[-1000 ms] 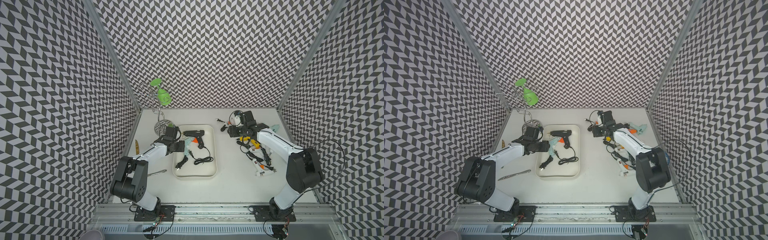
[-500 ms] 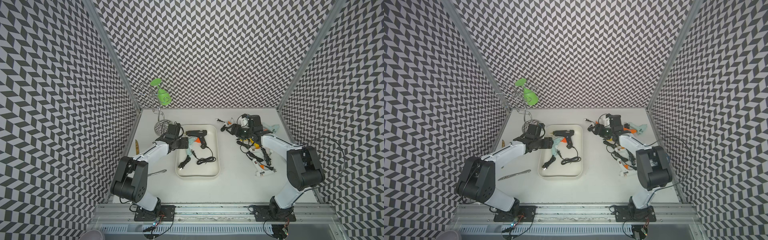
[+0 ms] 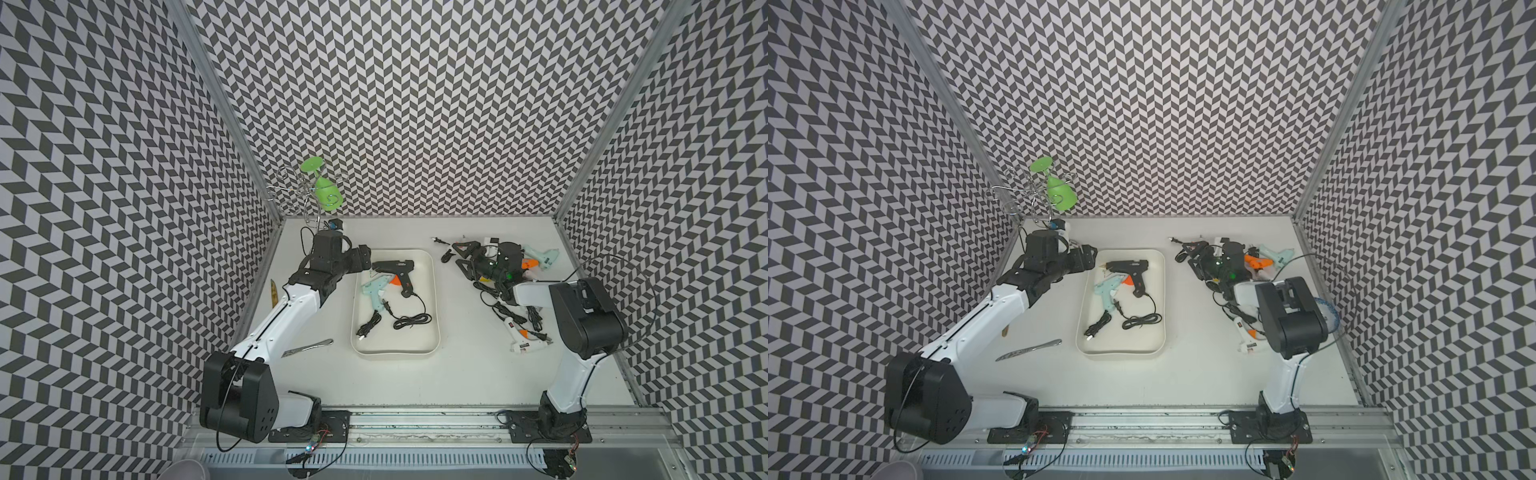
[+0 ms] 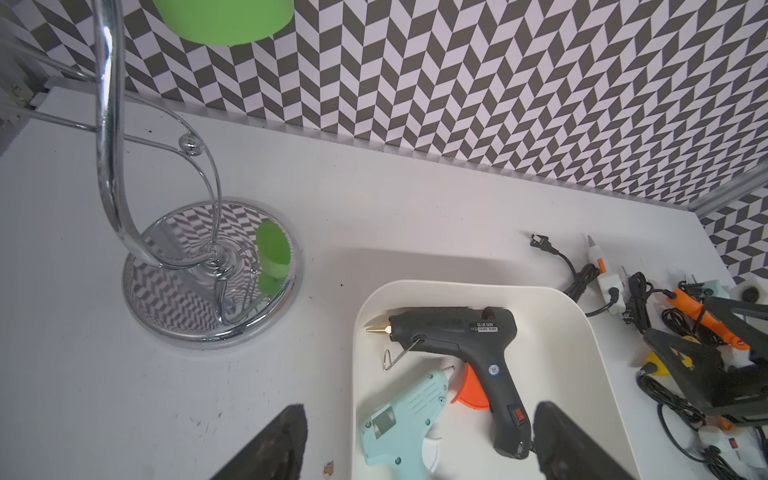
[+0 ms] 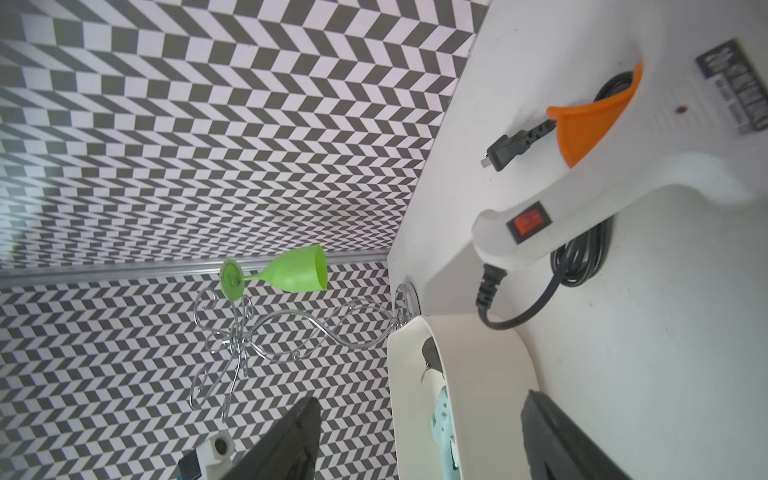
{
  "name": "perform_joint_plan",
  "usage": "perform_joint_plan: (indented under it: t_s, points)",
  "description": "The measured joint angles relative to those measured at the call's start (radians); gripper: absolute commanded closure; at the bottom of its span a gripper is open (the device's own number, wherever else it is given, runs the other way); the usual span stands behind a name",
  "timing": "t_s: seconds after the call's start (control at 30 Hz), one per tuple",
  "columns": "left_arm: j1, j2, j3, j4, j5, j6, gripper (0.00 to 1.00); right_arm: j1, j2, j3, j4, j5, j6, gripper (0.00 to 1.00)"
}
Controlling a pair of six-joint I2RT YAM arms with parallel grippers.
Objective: Put the hot melt glue gun into the storage box
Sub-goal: Pick up the hot melt adhesive gun from the center of the board.
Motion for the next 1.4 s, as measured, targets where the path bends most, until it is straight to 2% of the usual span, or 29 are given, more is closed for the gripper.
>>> perform_joint_plan:
  t_s: [0.33, 0.63, 0.83, 1.1, 1.37, 1.4]
  points:
    - [0.013, -0.001, -0.026, 0.000, 0.029, -0.002, 0.11, -0.004, 0.138, 0.023, 0.177, 0.058, 0.177, 0.21]
    - [0.017, -0.001, -0.026, 0.000, 0.046, 0.001, 0.11, -0.005, 0.253, 0.112, 0.223, 0.109, 0.265, 0.21]
    - [0.019, 0.000, -0.027, 0.000, 0.048, 0.002, 0.11, 0.003, 0.322, 0.202, 0.219, 0.140, 0.299, 0.24]
    - [0.033, 0.021, -0.027, 0.001, 0.048, 0.009, 0.11, 0.016, 0.383, 0.261, 0.215, 0.166, 0.327, 0.35]
    - [0.045, 0.039, -0.027, 0.002, 0.048, 0.016, 0.11, 0.016, 0.385, 0.252, 0.199, 0.179, 0.336, 0.52]
    - [0.045, 0.040, -0.027, 0.002, 0.048, 0.017, 0.11, 0.016, 0.385, 0.248, 0.200, 0.180, 0.336, 0.58]
